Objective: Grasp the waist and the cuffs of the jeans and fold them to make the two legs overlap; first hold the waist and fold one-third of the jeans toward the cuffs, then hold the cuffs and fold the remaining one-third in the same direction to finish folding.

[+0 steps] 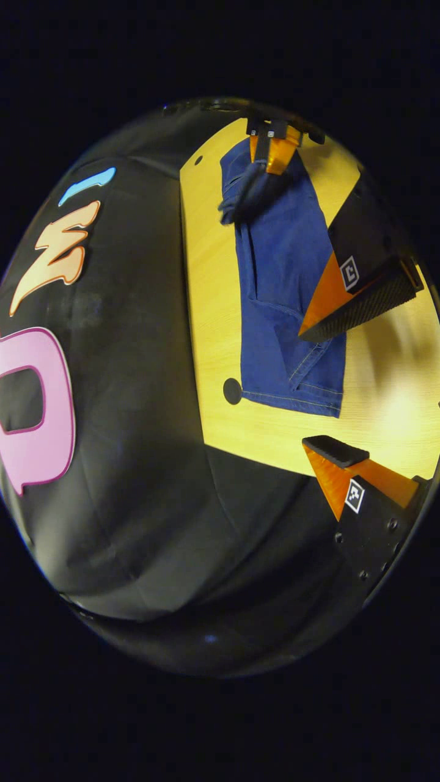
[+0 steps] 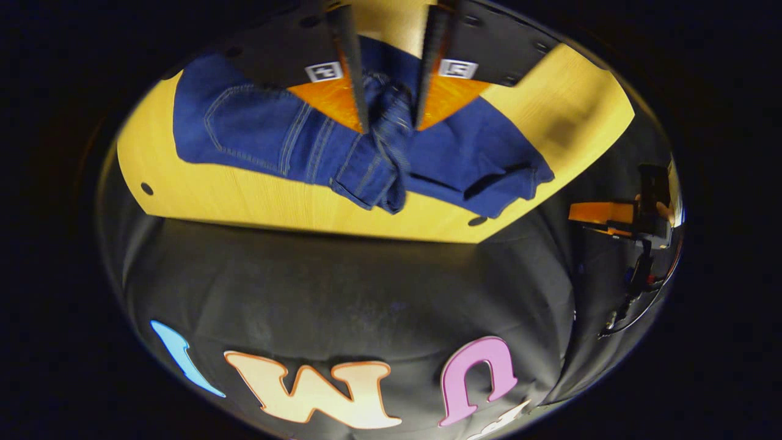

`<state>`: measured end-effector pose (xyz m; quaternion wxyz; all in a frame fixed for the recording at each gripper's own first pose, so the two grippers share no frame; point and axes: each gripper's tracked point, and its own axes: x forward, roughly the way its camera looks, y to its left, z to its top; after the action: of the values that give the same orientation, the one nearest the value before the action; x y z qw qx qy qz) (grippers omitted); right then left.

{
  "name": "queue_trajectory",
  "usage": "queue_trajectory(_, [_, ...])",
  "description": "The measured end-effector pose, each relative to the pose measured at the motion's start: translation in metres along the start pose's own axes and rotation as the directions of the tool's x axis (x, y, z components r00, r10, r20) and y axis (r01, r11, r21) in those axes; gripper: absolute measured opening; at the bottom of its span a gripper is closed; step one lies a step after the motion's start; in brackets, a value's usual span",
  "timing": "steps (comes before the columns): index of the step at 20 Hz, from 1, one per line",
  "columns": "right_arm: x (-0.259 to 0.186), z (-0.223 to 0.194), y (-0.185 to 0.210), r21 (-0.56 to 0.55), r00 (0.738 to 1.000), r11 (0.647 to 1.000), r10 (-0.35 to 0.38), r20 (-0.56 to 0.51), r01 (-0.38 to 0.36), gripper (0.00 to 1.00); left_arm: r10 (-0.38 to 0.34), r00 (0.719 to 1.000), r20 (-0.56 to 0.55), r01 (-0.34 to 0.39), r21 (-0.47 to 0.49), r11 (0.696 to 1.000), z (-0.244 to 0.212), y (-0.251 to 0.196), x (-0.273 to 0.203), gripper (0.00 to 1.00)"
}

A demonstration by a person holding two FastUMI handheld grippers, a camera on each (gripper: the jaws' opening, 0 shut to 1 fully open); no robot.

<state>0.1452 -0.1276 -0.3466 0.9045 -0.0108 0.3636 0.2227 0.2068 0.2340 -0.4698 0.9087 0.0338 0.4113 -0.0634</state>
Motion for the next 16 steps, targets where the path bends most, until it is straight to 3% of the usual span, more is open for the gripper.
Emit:
queue_trajectory(1, [-0.001, 0.01, -0.009, -0.024, 1.0, 1.0, -0.01, 0.001, 0.01, 0.75, -0.023, 1.0, -0.009, 0.023, 0.004, 1.0, 0.0, 0.002, 0.014, 0.95])
queue_trajectory(2, [-0.012, -0.014, -0.001, -0.049, 1.0, 0.998, -0.025, 0.002, 0.025, 0.97, -0.043, 0.999, -0.021, 0.043, -0.004, 0.999, -0.001, 0.004, 0.027, 0.95])
queue_trajectory(3, [-0.015, -0.016, -0.001, -0.068, 0.999, 0.997, -0.036, -0.004, 0.036, 0.94, -0.062, 0.998, -0.03, 0.062, -0.027, 0.998, -0.002, 0.006, 0.039, 0.95])
queue_trajectory(8, [-0.022, -0.031, -0.012, -0.084, 0.994, 0.993, -0.088, -0.067, 0.083, 0.97, -0.147, 0.986, -0.078, 0.13, -0.183, 0.974, -0.021, 0.022, 0.081, 0.95])
queue_trajectory(12, [-0.02, -0.036, -0.015, -0.054, 0.989, 0.993, -0.113, -0.095, 0.108, 0.97, -0.227, 0.962, -0.15, 0.19, -0.229, 0.955, -0.047, 0.01, 0.089, 0.96])
queue_trajectory(16, [-0.019, -0.033, -0.026, -0.05, 0.985, 0.989, -0.141, -0.101, 0.136, 0.97, -0.222, 0.958, -0.184, 0.185, -0.197, 0.963, -0.054, 0.002, 0.092, 0.96])
